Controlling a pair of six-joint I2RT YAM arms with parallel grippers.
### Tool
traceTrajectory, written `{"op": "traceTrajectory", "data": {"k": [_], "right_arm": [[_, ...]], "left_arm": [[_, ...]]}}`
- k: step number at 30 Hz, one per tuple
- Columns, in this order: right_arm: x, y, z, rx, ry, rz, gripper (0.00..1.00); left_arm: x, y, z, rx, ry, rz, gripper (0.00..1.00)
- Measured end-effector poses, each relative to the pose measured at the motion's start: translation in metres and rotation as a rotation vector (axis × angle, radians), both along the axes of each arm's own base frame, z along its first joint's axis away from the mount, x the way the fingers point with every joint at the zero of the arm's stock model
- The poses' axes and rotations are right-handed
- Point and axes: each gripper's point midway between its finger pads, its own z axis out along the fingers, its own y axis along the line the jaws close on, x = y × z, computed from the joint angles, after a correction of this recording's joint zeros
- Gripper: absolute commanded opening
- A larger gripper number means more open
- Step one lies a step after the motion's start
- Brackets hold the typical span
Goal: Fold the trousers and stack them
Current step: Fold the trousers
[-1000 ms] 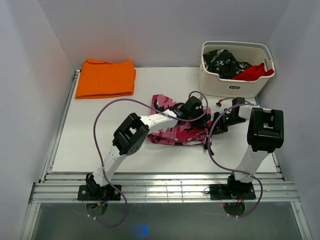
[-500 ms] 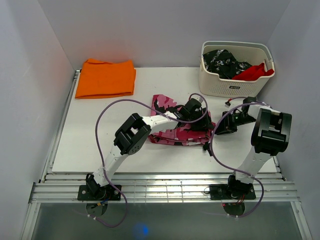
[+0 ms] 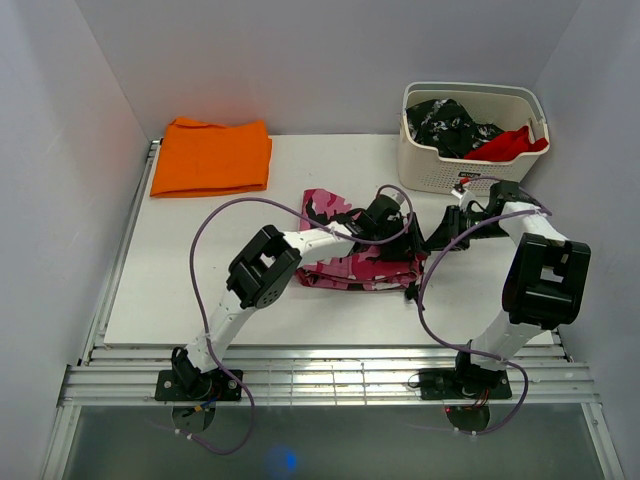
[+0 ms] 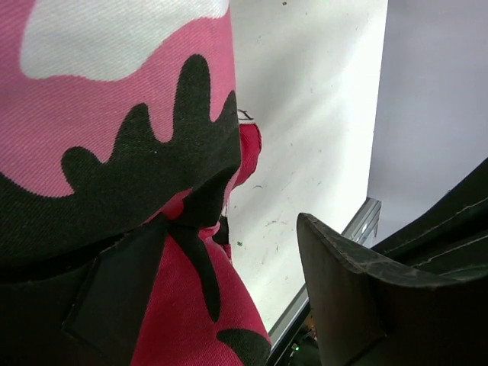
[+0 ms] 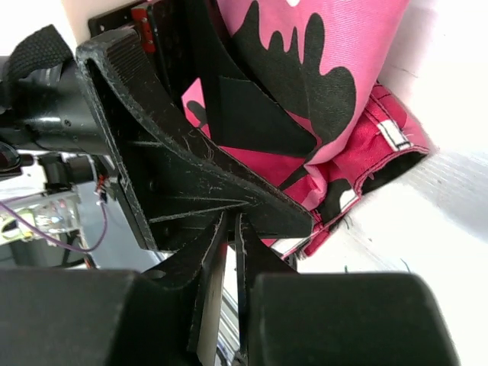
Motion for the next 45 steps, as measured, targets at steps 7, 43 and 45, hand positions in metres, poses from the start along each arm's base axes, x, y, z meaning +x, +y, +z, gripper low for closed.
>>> {"op": "traceTrajectory", "data": {"k": [7,43,45], "right_arm": [[-0.001,0.000,0.001,0.046,0.009,-0.028,0.16],[0.045,0.010,-0.050,-0.141,0.101,-0.158,0.50],[0.045,0.010,-0.050,-0.145,0.099,-0.155,0.49]], "left_arm": [[0.002,0.002,0.002,-0.022,-0.003,-0.014,0.74],[-0.036,0.048,0.076,-0.223,-0.331,-0.212,0.91],[-0.032,0.051,0.081,-0.220,-0.356,-0.208,0.88]]}}
